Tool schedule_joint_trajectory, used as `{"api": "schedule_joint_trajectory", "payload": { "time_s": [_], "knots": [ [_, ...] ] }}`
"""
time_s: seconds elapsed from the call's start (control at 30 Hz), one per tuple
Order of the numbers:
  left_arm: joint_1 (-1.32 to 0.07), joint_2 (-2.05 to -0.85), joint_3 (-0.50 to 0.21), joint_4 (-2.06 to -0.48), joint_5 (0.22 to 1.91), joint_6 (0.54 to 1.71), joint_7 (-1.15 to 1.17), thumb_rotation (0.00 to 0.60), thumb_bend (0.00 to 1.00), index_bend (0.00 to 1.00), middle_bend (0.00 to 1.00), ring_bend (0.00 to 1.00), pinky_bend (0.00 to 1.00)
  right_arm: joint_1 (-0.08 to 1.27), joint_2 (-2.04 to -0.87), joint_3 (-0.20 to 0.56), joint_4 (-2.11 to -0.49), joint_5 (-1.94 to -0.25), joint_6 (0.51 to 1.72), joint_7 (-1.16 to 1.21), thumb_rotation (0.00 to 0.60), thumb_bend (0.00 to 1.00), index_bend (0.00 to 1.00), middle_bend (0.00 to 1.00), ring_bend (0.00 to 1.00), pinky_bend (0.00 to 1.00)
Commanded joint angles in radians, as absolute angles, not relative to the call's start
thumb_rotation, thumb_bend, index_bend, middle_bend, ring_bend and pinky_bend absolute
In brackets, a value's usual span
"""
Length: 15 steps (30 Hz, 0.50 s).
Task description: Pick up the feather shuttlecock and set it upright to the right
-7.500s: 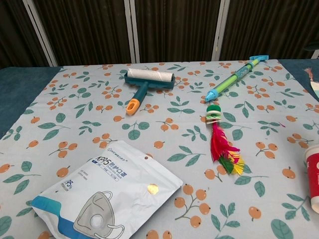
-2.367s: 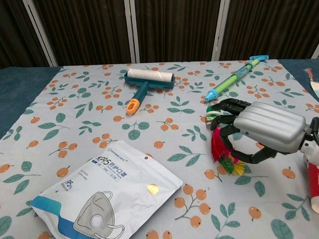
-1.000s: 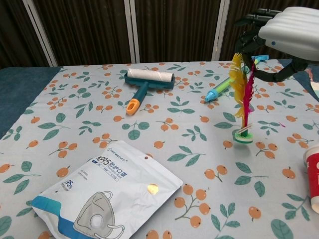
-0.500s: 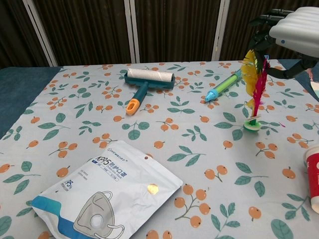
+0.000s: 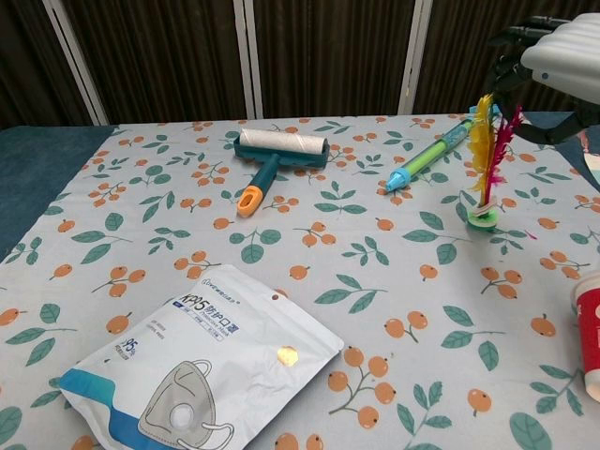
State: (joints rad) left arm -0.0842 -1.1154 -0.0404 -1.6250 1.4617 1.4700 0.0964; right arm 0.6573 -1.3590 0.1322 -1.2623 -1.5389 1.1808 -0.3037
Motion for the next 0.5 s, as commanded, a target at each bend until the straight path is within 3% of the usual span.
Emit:
{"api": "schedule_joint_trajectory", "payload": {
  "time_s": [0.03, 0.37, 0.5],
  "knots": [
    [-0.084, -1.116, -0.040, -1.625, 1.462, 1.470, 0.097, 0.549, 0.15, 0.12, 0.00, 0.00, 0.00, 0.655, -1.361, 0.130, -1.261, -1.538, 1.181, -0.305, 0.600, 0.39, 0.65, 0.29, 0.03, 0.00],
    [-0.084, -1.115, -0.041, -1.625, 1.462, 1.470, 0.096, 0.553, 0.15, 0.12, 0.00, 0.00, 0.00, 0.643, -1.376, 0.121, -1.240, -1.523, 1.176, -0.309, 0.600, 0.39, 0.64, 0.29, 0.03, 0.00],
    [-0.084, -1.115, -0.040, -1.625, 1.462, 1.470, 0.097, 0.552, 0.15, 0.12, 0.00, 0.00, 0.00, 0.635, -1.379, 0.121, -1.234, -1.517, 1.181, -0.311, 0.600, 0.39, 0.59, 0.27, 0.02, 0.00]
  ]
}}
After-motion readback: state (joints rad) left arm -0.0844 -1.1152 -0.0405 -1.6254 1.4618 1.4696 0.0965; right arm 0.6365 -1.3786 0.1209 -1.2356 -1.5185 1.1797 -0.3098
